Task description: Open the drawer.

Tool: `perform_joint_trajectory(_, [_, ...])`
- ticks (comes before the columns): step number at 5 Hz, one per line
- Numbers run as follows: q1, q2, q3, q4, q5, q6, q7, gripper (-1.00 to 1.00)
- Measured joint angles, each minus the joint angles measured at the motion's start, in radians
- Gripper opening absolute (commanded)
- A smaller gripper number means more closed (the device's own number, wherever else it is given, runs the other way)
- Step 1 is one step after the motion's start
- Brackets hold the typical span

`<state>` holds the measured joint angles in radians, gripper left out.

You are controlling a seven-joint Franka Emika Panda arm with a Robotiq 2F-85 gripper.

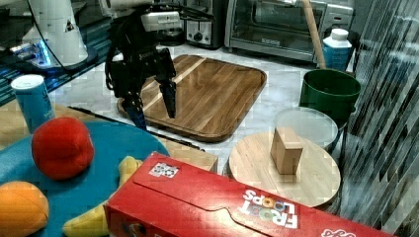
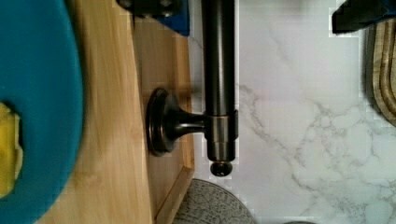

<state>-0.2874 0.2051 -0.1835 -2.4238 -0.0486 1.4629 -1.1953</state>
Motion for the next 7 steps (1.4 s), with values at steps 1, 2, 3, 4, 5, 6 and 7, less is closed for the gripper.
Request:
perform_joint_trajectory(1, [-0.001,0.007,0.000,0.000,0.000,-0.013,0.000,1.00])
perform_joint_trajectory(2, [-0.006,0.024,0.002,0.008,0.000,-0.056,0.000,1.00])
perform_joint_trajectory(3, [-0.006,0.046,-0.001,0.016,0.008,-0.062,0.000,1.00])
perform_joint_trajectory(4, [-0.006,0.050,-0.007,0.025,0.000,-0.114,0.000,1.00])
perform_joint_trajectory(5, [0.000,0.051,-0.021,0.049,0.002,-0.203,0.004,1.00])
perform_joint_trajectory(6, [0.000,0.049,-0.017,0.072,-0.014,-0.271,0.044,1.00])
perform_joint_trajectory(7, [0.020,0.049,-0.019,0.092,-0.015,-0.316,0.146,1.00])
